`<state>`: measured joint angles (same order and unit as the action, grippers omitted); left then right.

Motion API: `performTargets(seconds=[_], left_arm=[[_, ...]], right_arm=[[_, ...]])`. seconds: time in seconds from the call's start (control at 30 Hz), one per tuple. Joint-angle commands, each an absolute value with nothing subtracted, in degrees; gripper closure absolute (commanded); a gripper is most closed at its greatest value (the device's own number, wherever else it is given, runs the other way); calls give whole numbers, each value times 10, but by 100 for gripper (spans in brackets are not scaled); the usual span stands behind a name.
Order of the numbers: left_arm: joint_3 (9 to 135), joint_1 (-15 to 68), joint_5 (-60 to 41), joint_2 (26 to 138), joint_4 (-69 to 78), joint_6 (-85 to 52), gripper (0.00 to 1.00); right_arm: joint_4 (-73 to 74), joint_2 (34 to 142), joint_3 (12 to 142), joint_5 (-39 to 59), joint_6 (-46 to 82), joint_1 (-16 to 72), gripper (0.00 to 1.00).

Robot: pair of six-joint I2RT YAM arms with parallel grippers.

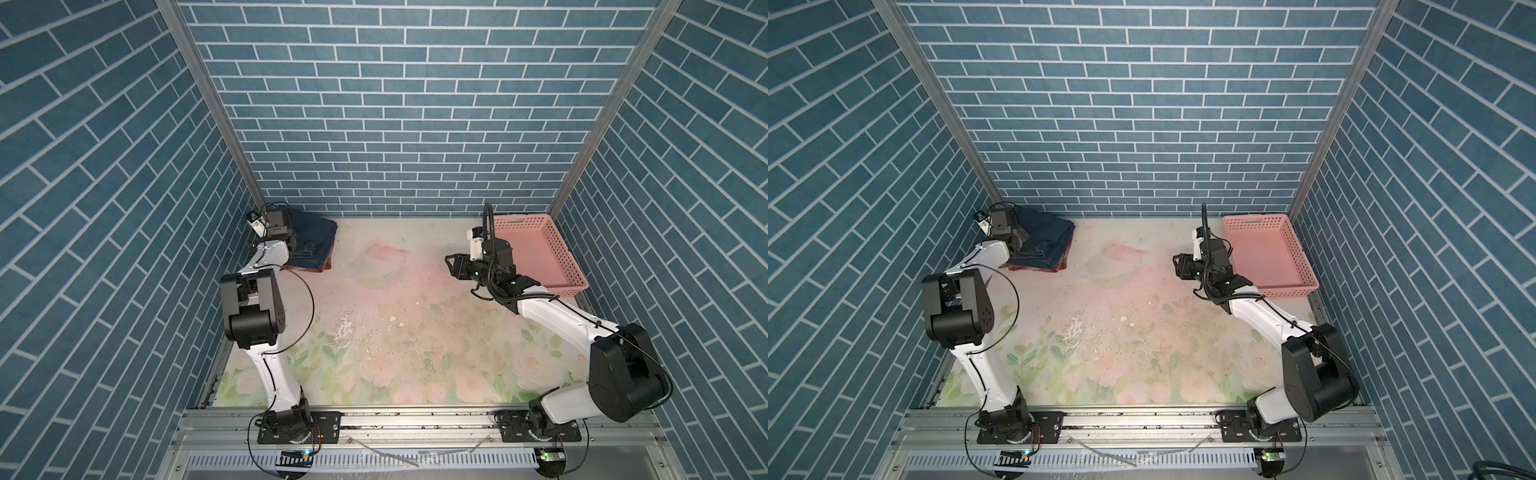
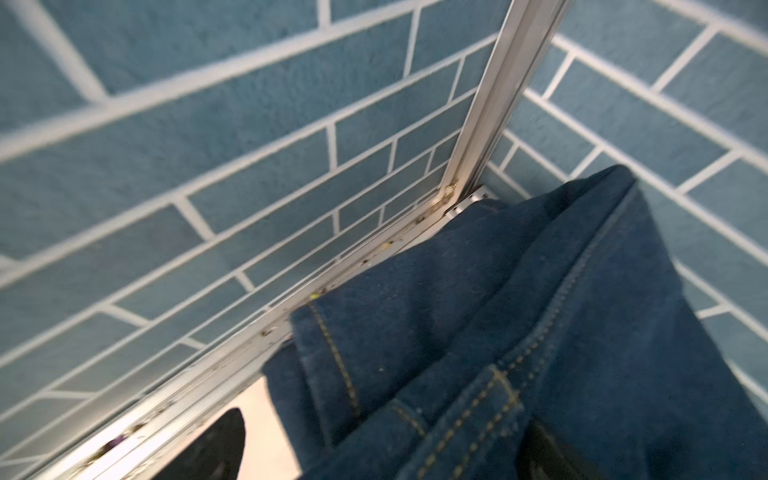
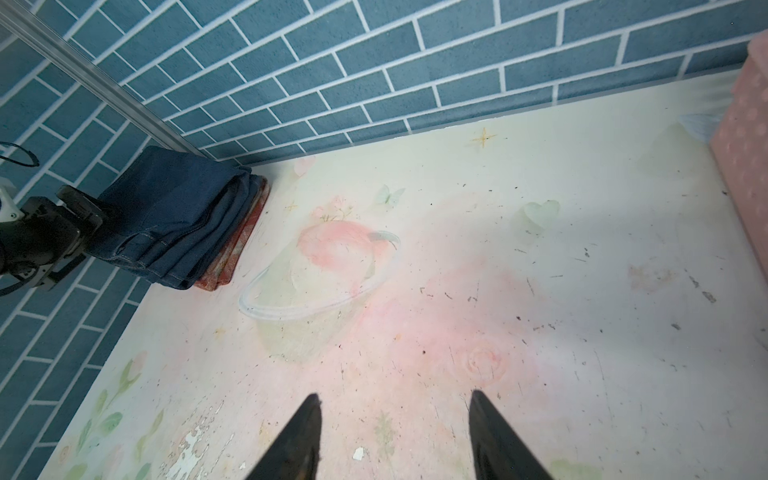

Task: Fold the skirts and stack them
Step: 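Lower the skirt onto the stack and open the left gripper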

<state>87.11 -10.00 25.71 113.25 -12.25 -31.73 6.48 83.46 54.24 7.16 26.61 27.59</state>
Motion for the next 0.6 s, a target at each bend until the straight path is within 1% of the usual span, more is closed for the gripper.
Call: performTargets(seconds=[0.0,0.17,0.27,0.33,0.47,0.57], left_arm=[[883,-119,241,1124,-220,-325,0],[858,-120,182,1067,-202,-303,0],[824,-120,175,1014,-176,-287,0],[805,-119,174,980,-163,-271,0],[776,-118,165,931,-141,-237,0],[714,-114,94,881,-51,-213,0]], right_arm=[[69,818,530,80,259,278,42],[46,803,533,74,244,275,30],[30,783,531,65,231,274,23],[18,768,530,55,224,271,16],[-3,733,521,29,206,262,8],[-17,700,512,13,188,247,3]])
